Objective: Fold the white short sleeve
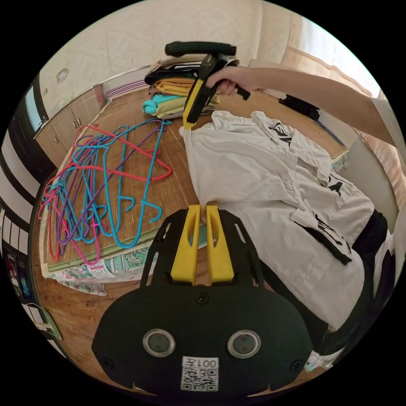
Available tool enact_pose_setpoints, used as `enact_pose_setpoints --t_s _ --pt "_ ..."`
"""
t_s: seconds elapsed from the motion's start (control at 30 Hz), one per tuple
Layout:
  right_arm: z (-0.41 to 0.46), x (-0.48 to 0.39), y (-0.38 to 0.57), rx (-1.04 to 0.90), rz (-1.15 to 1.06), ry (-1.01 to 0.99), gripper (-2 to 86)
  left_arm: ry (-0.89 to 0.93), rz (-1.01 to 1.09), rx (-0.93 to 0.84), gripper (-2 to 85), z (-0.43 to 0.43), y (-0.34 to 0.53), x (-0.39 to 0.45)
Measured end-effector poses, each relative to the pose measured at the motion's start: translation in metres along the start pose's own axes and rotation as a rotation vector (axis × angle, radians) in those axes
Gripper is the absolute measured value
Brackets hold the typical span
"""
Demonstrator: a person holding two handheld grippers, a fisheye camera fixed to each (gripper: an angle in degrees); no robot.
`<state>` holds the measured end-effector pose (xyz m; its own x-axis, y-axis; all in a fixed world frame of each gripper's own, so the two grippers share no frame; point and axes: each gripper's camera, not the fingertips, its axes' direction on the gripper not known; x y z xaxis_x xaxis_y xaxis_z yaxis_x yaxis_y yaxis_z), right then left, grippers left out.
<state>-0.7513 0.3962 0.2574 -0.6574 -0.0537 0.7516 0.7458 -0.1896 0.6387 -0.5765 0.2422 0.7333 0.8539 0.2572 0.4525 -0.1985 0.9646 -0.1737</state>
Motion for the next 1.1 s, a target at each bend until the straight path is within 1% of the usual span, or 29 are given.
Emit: enact_pose_setpoints --t_s 0.1,0.13,0.27,0.37,0.43,0.57,0.6,0.67,0.8,0.87,0.93,1.03,1.1 --pt "-0.027 -0.008 0.037 0.024 0.043 0.101 2.2 -0.035 -0.022 -0.024 -0.9 -0.006 0.011 0.005" --pt "-0.037 -0.014 0.055 0.04 0.059 0.131 2.0 -0.08 -0.037 -0.039 -0.9 -0.008 0.015 0.008" --pt "-0.056 -0.044 0.113 0.112 0.123 0.171 2.1 -0.126 -0.059 -0.058 -0.9 -0.019 0.021 0.023" --pt "-0.055 -0.078 0.169 0.185 0.205 0.108 2.8 -0.125 0.001 -0.013 -0.9 -0.037 0.015 0.053" --pt "-0.04 -0.11 0.212 0.245 0.263 -0.007 4.0 -0.073 0.099 0.009 -0.7 -0.045 0.004 0.09" --pt "-0.006 -0.154 0.258 0.25 0.362 -0.058 7.1 -0.002 0.264 0.018 0.8 -0.045 -0.013 0.153" --pt "0.004 -0.164 0.268 0.262 0.398 -0.077 7.3 0.017 0.303 0.01 2.5 -0.04 -0.018 0.171" --pt "0.017 -0.173 0.279 0.279 0.438 -0.133 7.3 0.022 0.352 -0.019 4.1 -0.032 -0.024 0.195" --pt "0.046 -0.192 0.292 0.202 0.48 -0.125 4.4 -0.047 0.45 -0.238 4.9 0.0 -0.037 0.237" --pt "0.053 -0.201 0.3 0.189 0.481 -0.114 3.5 -0.081 0.481 -0.26 4.7 0.004 -0.039 0.251" --pt "0.051 -0.212 0.315 0.247 0.496 -0.106 2.7 -0.112 0.509 -0.3 3.7 0.006 -0.041 0.267" --pt "0.047 -0.219 0.335 0.318 0.515 -0.123 1.9 -0.121 0.539 -0.275 1.7 -0.003 -0.038 0.282" --pt "0.051 -0.222 0.344 0.312 0.532 -0.142 1.4 -0.112 0.557 -0.267 0.8 -0.009 -0.034 0.289"
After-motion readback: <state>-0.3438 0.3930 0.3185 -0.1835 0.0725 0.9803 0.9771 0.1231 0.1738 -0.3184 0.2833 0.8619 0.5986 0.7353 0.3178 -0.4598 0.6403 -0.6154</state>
